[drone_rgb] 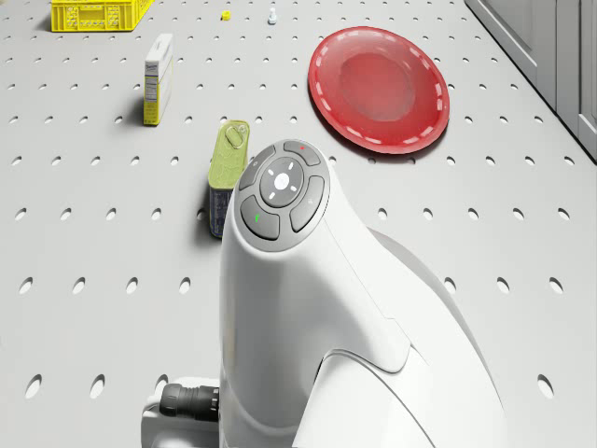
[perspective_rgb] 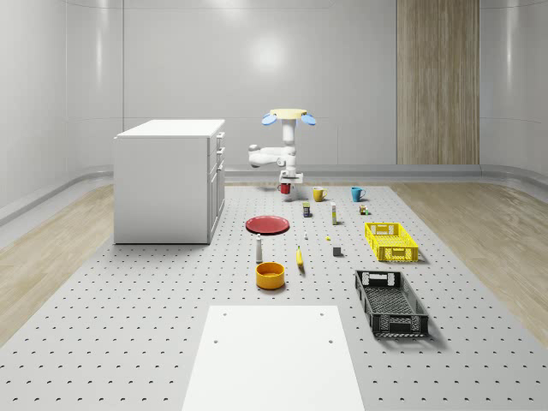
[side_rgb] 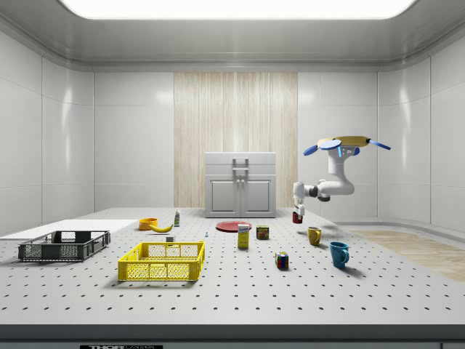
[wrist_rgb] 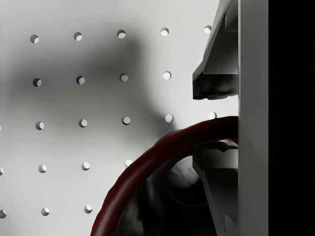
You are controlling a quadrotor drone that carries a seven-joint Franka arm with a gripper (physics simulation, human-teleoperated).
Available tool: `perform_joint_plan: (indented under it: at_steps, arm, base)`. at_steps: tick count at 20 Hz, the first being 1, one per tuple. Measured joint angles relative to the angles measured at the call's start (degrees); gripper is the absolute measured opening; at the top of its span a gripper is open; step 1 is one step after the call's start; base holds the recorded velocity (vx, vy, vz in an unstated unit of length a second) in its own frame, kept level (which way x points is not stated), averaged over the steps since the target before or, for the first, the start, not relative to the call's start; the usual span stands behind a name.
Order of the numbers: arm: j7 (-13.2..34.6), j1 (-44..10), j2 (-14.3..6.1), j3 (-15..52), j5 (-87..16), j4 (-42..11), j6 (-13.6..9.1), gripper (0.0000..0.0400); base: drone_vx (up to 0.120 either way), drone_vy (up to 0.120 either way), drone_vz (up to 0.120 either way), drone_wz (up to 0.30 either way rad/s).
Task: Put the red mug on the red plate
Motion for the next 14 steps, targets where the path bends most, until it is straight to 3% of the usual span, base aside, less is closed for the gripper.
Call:
perform_joint_plan:
  at_steps: [5,8,10,14]
  arm:
    - [-4.21,1.76,-0.74,1.61,1.98,0.35,0.68,0.0107]
    - [-5.41,2.24,-1.22,2.09,2.67,0.47,1.14,0.0101]
    - [-0.40,0.22,-2.19,2.60,3.10,0.17,1.56,0.0122]
    - [-3.74,1.56,-2.81,2.74,3.56,0.41,2.37,0.0108]
  base:
    - [0.120,-0.120,0.120,0.000]
    - [0.120,-0.120,0.000,0.000]
    - [0.120,-0.120,0.000,0.000]
    - [0.120,-0.010,0.000,0.000]
